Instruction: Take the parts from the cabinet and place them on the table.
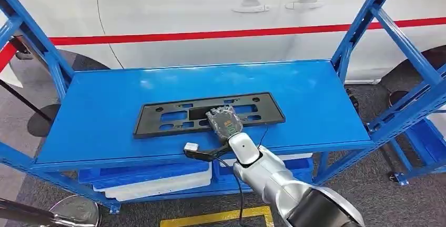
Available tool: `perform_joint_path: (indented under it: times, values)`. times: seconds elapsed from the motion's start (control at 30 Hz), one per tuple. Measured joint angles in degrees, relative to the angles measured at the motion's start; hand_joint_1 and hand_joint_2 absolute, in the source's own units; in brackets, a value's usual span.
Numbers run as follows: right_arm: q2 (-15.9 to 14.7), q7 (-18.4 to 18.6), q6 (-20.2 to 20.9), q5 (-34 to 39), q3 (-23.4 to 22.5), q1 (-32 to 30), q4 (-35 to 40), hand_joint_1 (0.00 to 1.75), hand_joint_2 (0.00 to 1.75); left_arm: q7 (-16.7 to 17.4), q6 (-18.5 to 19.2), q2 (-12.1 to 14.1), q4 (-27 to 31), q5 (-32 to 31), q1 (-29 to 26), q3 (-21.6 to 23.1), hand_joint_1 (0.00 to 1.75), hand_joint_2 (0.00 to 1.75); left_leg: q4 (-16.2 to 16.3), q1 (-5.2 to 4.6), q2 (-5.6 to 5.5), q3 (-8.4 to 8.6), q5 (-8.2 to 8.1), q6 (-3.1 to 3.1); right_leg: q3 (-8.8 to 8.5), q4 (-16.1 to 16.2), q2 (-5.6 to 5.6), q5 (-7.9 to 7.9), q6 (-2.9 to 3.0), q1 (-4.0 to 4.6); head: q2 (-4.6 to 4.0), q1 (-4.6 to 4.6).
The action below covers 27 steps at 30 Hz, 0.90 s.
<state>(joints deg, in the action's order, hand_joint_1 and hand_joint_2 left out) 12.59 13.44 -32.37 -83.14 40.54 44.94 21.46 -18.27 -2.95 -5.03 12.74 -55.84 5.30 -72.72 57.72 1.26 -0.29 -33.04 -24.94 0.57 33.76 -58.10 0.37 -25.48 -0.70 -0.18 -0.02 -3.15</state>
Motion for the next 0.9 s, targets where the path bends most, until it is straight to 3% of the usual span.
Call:
perform_joint_path:
  times: [0.03, 0.07, 0.13, 0.17, 0.2, 0.23, 0.27, 0.3, 0.33, 0.37, 0.47, 0.53, 0.57, 0.6, 0.67, 0.7, 0.73, 0.77, 0.83, 0.87, 0.9]
  values:
    - [-0.1, -0.1, 0.0, 0.0, -0.2, 0.0, 0.0, 1.75, 1.75, -0.3, 0.2, 0.0, 0.0, 0.0, 0.1, 0.0, 0.0, 0.0, -0.1, -0.02, 0.04, 0.01, 0.06, 0.3, 0.56, -1.4, -0.1, -1.16, -0.21, -0.04, 0.0, 0.02]
    - [-0.1, -0.2, 0.0, 0.0, -0.5, 0.0, -0.1, 1.75, 1.75, -0.7, 0.3, 0.0, 0.0, 0.0, 0.2, 0.0, 0.0, 0.0, -0.1, -0.03, 0.06, -0.12, 0.13, 0.55, 2.19, -4.8, -0.11, -3.29, -0.4, -0.08, 0.0, 0.0]
    - [-0.3, -0.7, -0.1, -0.2, -1.0, -0.1, -0.3, 1.75, 1.75, -1.6, 0.5, 0.1, 0.0, 0.0, 0.2, 0.0, 0.0, 0.0, -0.1, -0.16, 0.06, -0.34, 0.16, 0.7, 7.06, -14.9, -0.12, -7.64, -0.7, -0.23, 0.0, 0.0]
    - [-0.4, -1.1, -0.2, -0.3, -1.3, -0.2, -0.3, 1.75, 1.75, -1.9, 0.6, 0.1, 0.0, 0.0, 0.2, 0.0, 0.0, 0.0, 0.0, -0.19, 0.06, -0.37, 0.15, 0.7, 8.81, -18.3, -0.13, -8.46, -0.72, -0.23, 0.0, 0.0]
    - [-0.4, -1.5, -0.2, -0.3, -1.6, -0.2, -0.4, 1.75, 1.75, -2.5, 0.6, 0.1, 0.0, 0.1, 0.2, 0.0, 0.0, 1.75, 0.0, -0.2, 0.02, -0.32, 0.15, 0.7, 9.18, -18.7, -0.12, -7.83, -0.64, -0.22, 0.0, 0.0]
    - [-0.4, -1.8, -0.2, -0.5, -1.9, -0.1, -0.4, 1.75, 1.75, -3.0, 0.7, 0.1, 0.0, 0.2, 0.2, 0.0, 0.0, 1.75, 0.0, -0.21, -0.04, -0.23, 0.12, 0.67, 8.22, -16.5, -0.12, -6.0, -0.5, -0.21, 0.0, 0.0]
    - [-0.4, -2.1, -0.2, -0.6, -2.2, 0.0, -0.4, 1.75, 1.75, -3.5, 0.8, 0.1, 0.0, 0.3, 0.2, 0.0, 0.0, 1.75, 0.0, -0.22, -0.1, -0.09, 0.08, 0.62, 6.22, -12.5, -0.12, -3.59, -0.27, -0.18, 0.0, 0.0]
    - [-0.4, -2.6, -0.2, -0.8, -2.5, 0.1, -0.4, 1.75, 1.75, -4.5, 1.0, 0.1, 0.0, 0.5, 0.2, 0.0, 0.0, 1.75, 0.0, -0.25, -0.17, 0.11, 0.01, 0.5, 3.16, -6.2, -0.11, -0.59, 0.16, -0.11, 0.0, 0.0]
    - [-0.4, -3.0, -0.3, -0.9, -2.9, 0.3, -0.4, 1.75, 1.75, -5.4, 1.2, 0.1, 0.0, 0.6, 0.2, 0.0, 0.0, 1.75, -0.1, -0.21, -0.2, 0.19, -0.07, 0.37, 0.54, -0.8, -0.1, 1.2, 0.78, 0.09, 0.0, 0.02]
    - [-0.4, -3.7, -0.5, -0.9, -3.3, 0.5, -0.4, 1.75, 1.75, -6.0, 1.5, 0.0, 0.0, 0.7, 0.3, 0.0, 0.0, 1.75, 0.1, -0.58, -0.19, -0.04, -0.17, 0.01, 0.11, 0.3, -0.18, 0.54, 0.85, 0.49, 0.0, 0.0]
    - [-0.4, -7.8, -2.0, 2.0, -4.9, 0.7, -0.3, 1.75, 1.75, -6.9, 2.3, 0.1, 0.0, 1.1, 0.3, 0.0, 0.0, 1.75, -0.3, -0.27, -0.18, 0.04, -0.03, -0.94, 0.34, 0.3, -0.07, 0.58, 1.21, 0.69, 0.0, 0.0]
    - [-0.2, -15.3, -3.1, 9.6, -7.2, 0.7, 1.3, 1.75, 1.75, -7.0, 2.6, 0.2, 0.0, 1.0, 0.3, 0.0, 0.0, 1.75, 0.8, -0.2, -0.07, -0.18, -0.96, -1.58, -0.3, 1.4, -0.24, 1.17, 1.88, 0.02, 0.0, 0.0]
    - [-0.1, -22.8, -3.8, 14.8, -8.9, 0.7, 2.8, 1.75, 1.75, -7.2, 2.8, 0.3, 0.0, 1.0, 0.3, 0.0, 0.0, 1.75, 3.8, -0.19, -0.05, -1.41, -3.05, -1.74, -0.38, 1.5, -0.28, 1.11, 2.29, -0.02, 0.0, -0.02]
    - [0.1, -27.7, -3.7, 19.5, -10.4, 0.6, 4.3, 1.75, 1.75, -7.5, 3.0, 0.3, 0.0, 1.0, 0.3, 0.0, 0.0, 1.75, 8.4, -0.1, -0.05, -3.43, -5.51, -1.97, -0.44, 1.5, -0.26, 1.07, 2.37, 0.02, 0.0, 0.0]
    - [0.1, -38.5, 0.8, 33.5, -13.6, -1.1, 10.5, 1.75, 1.75, -7.5, 3.3, 0.3, 0.0, 0.9, 0.3, 0.0, 0.0, 1.75, 17.1, -0.08, -0.04, -7.4, -8.95, -2.31, -0.58, 1.4, -0.28, 0.99, 2.47, 0.13, 0.0, 0.0]
    - [-0.2, -42.7, 5.1, 41.6, -14.8, -2.5, 15.5, 1.75, 1.75, -7.4, 3.6, 0.3, 0.0, 0.9, 0.3, 0.0, 0.0, 1.75, 18.6, -0.04, -0.04, -8.14, -8.88, -2.43, -0.65, 1.4, -0.3, 0.96, 2.47, 0.14, 0.0, 0.0]
    - [-0.6, -44.6, 9.3, 48.2, -15.6, -4.1, 21.0, 1.75, 1.75, -7.2, 3.8, 0.4, 0.0, 0.9, 0.3, 0.0, 0.0, 1.75, 17.0, -0.01, -0.03, -7.44, -7.35, -2.46, -0.68, 1.3, -0.3, 0.9, 2.41, 0.1, 0.0, 0.0]
    - [-0.9, -44.5, 11.8, 52.0, -16.0, -5.4, 25.1, 1.75, 1.75, -7.1, 4.0, 0.4, 0.0, 0.9, 0.3, 0.0, 0.0, 1.75, 13.0, 0.02, -0.02, -5.52, -4.99, -2.46, -0.66, 1.1, -0.29, 0.81, 2.27, -0.01, 0.0, 0.0]
    - [-1.4, -44.1, 13.7, 54.1, -17.0, -7.7, 31.8, 1.75, 1.75, -7.0, 4.1, 0.6, 0.0, 0.9, 0.5, 0.0, 0.0, 1.75, 1.5, 0.22, 0.15, 0.25, -0.31, -2.36, -0.56, 0.5, -0.26, 0.47, 1.74, -0.11, 0.0, 0.0]
    - [-1.6, -44.1, 13.8, 54.1, -17.4, -8.5, 34.2, 1.75, 1.75, -7.0, 4.2, 0.6, 0.0, 1.0, 0.7, 0.0, 0.0, 1.75, 0.5, -0.11, 0.07, 0.66, -1.31, -1.95, -0.23, 0.3, -0.24, 0.34, 1.38, 0.26, 0.0, 0.0]
    - [-1.9, -44.2, 13.8, 54.1, -17.7, -9.2, 36.4, 1.75, 1.75, -6.9, 4.3, 0.6, 0.0, 1.0, 0.7, 0.0, 0.0, 1.75, 0.5, -0.2, -0.17, 0.39, -0.84, -1.2, 0.03, 0.2, -0.2, 0.48, 1.13, 0.32, 0.0, 0.0]
